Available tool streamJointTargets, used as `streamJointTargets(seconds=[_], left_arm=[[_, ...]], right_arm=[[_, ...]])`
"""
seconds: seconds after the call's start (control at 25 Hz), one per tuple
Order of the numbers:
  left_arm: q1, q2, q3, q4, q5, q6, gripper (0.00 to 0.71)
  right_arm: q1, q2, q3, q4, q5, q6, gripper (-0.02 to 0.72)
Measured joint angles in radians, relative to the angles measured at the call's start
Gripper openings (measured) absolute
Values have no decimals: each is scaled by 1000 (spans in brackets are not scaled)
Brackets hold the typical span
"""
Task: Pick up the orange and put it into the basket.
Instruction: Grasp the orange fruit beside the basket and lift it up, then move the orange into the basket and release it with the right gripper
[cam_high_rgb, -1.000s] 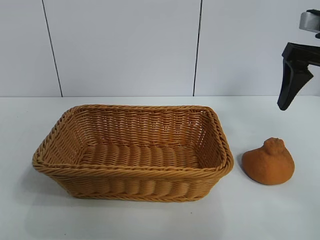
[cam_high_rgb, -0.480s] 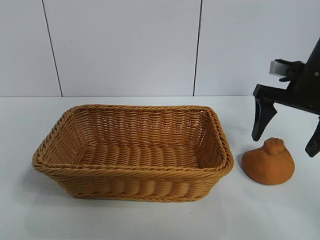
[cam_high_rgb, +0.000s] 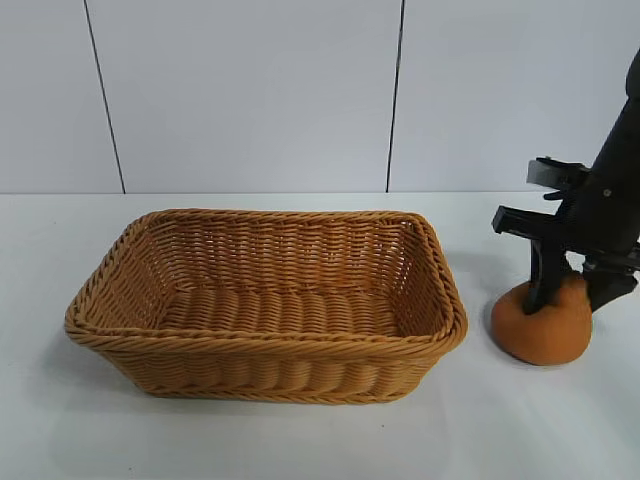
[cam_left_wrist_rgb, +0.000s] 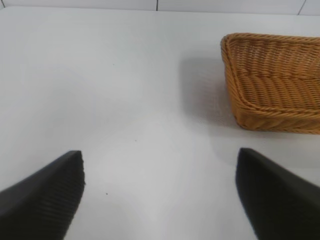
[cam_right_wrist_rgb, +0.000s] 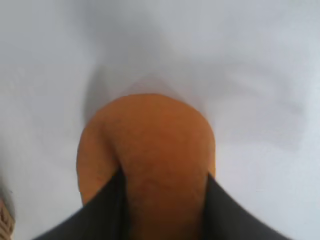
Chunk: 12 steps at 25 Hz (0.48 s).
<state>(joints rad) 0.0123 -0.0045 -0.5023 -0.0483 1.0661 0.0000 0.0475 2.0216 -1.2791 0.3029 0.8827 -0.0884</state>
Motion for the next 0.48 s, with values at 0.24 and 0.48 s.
streamJointTargets(seconds=[0.24,0.48], left_arm=[[0,0,0,0,0,0,588],[0,0,0,0,0,0,588]], right_arm=[[0,-156,0,2,9,-6,36],[25,-274,-4,5,38,-6,36]])
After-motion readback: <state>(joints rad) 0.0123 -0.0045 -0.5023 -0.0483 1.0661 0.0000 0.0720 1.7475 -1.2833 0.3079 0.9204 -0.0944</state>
